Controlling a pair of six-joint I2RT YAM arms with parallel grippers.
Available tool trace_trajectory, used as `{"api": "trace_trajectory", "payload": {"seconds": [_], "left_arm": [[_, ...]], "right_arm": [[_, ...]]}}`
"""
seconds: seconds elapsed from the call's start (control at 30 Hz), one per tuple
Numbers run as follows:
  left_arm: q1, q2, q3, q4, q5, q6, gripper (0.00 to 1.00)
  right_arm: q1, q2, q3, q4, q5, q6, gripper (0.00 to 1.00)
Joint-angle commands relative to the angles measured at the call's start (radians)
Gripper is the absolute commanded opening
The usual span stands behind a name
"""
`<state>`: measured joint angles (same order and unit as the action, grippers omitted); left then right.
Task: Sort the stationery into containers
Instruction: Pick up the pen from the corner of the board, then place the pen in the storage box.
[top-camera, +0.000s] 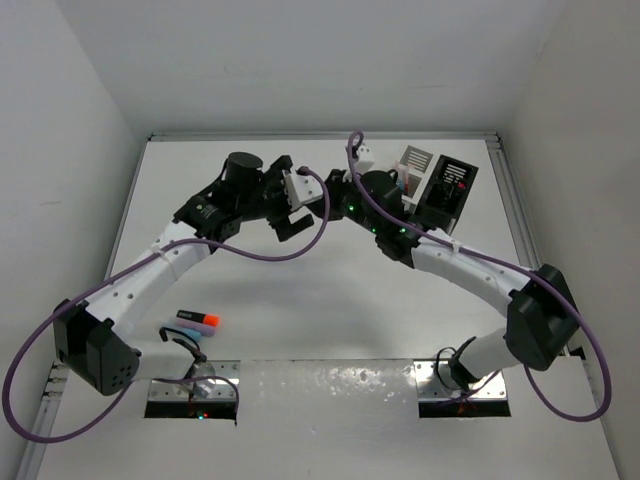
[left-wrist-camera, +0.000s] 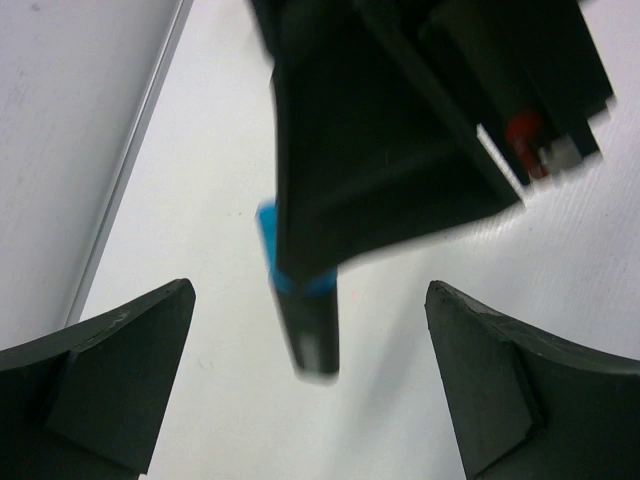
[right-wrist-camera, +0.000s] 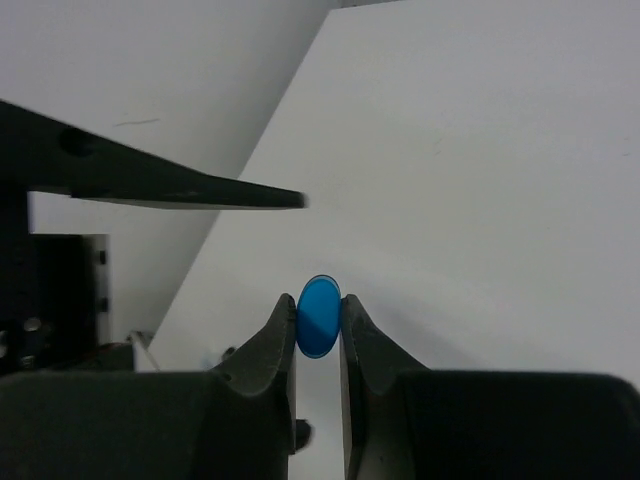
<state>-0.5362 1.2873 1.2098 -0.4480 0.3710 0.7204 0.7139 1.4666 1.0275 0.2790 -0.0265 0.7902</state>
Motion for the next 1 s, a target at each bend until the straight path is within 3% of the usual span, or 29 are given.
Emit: {"api": "trace_trajectory", "payload": {"seconds": [0.0,0.07,0.17,0.37,0.5,0.77,0.97], "left_arm": [[-0.005,-0.055,0.001,0.043,-0.067,-0.042,1.00],[0.008,-0.077,-0.018,0.035,-0.128,-0.075,1.00],[0.065,-0.111,-0.058,0.009,-0.219,-0.136,1.00],[0.146,-0.146,-0.153,-0.057,-0.395,-0.242,1.00],[0.211,-0.184,-0.209,-0.077,-0.388,-0.262,1.00],[0.284,-0.272,-0.303,-0.070,-0.391,-0.253,1.00],[0.318,-0.307,-0.357,-0.066,-0.389,-0.257,1.00]], "right_arm": [[-0.078,-0.052,0.038,-0.076,0.025,-0.124,0.00],[-0.128,-0.074,0.121,-0.200,0.068,-0.263,0.00],[-0.272,-0.065,0.291,-0.456,0.260,-0.411,0.00],[-0.457,0.043,0.411,-0.560,0.562,-0.510,0.00],[-0.571,0.145,0.499,-0.587,0.586,-0.461,0.00],[-0.636,0.332,0.617,-0.560,0.665,-0.442,0.00],[-0.660,0.367,0.617,-0.627,0.634,-0.384,0.00]]}}
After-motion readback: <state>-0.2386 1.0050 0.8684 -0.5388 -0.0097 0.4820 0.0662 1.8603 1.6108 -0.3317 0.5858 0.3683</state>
